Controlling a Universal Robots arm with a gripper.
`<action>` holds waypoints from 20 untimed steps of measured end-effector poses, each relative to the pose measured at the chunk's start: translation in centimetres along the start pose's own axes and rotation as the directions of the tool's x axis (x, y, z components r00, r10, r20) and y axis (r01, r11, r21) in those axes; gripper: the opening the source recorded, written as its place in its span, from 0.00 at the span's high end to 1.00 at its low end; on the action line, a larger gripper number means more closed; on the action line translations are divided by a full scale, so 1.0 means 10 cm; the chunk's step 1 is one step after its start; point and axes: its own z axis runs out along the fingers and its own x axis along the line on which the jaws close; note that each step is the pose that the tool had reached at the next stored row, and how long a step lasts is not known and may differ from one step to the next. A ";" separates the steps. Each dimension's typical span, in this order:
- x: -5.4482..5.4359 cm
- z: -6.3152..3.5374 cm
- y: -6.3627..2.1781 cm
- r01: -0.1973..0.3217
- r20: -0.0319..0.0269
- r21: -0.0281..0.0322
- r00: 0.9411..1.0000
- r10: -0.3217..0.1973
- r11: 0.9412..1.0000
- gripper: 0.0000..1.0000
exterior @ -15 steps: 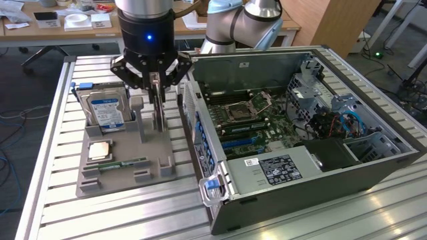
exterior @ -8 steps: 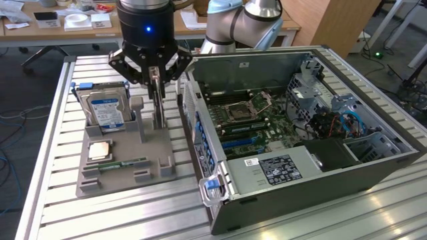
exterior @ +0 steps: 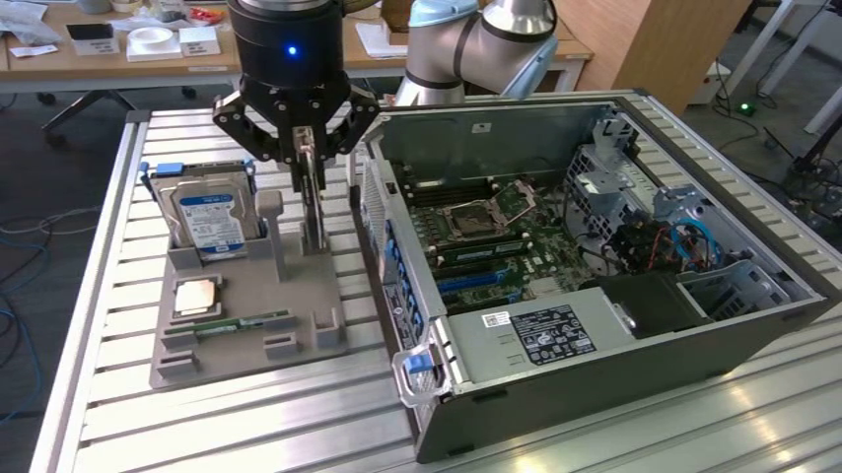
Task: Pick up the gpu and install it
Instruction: 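Pick up the gpu and move the gpu toward the slot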
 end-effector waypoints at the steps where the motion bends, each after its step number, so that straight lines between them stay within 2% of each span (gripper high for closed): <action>1: 0.00 0.000 0.000 0.000 0.000 0.000 1.000 0.000 1.000 0.73; 11: 0.00 -0.049 0.003 0.000 0.000 0.000 1.000 0.000 1.000 0.73; 20: 0.00 -0.207 0.013 0.000 0.000 0.000 1.000 0.000 1.000 0.73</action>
